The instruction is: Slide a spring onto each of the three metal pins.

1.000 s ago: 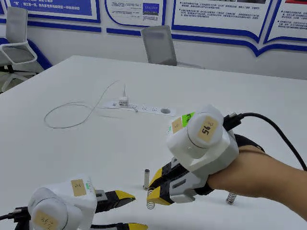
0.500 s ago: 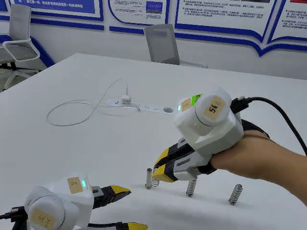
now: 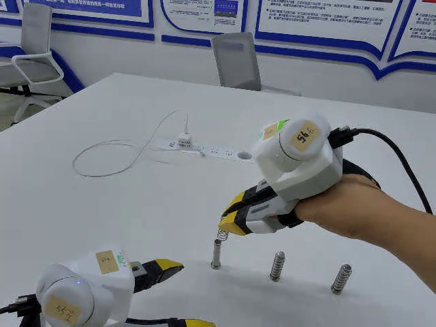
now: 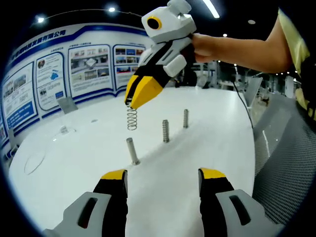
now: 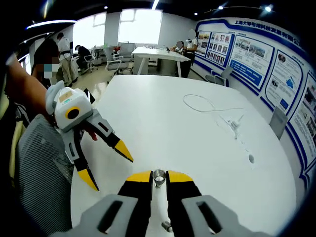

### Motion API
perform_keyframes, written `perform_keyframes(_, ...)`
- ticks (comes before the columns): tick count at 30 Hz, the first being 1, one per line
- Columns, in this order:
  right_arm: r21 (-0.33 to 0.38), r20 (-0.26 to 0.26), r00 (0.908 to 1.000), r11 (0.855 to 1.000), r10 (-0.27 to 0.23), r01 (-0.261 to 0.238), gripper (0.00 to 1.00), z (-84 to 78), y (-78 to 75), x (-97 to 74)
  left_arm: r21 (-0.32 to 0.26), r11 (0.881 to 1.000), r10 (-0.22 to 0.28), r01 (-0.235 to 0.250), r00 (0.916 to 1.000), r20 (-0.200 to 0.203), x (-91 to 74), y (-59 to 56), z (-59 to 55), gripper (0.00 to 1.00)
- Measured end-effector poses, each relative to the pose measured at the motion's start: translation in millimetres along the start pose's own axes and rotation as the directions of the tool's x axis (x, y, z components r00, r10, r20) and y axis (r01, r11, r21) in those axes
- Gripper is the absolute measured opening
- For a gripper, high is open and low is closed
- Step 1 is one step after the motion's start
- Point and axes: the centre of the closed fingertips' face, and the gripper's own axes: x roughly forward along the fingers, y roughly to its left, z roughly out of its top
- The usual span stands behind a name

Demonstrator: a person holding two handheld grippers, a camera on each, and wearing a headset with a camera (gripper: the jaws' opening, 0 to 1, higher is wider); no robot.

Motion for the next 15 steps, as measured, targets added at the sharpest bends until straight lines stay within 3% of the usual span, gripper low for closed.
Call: perform_keyframes(15,0.038,-0.027,0.9995,0.999,0.018,-0.017,0.12,-11.3,-5.9,18.9,-0.021,1.000,0.004,-0.004,1.0000,-0.005,1.4,2.0,-4.0,0.63)
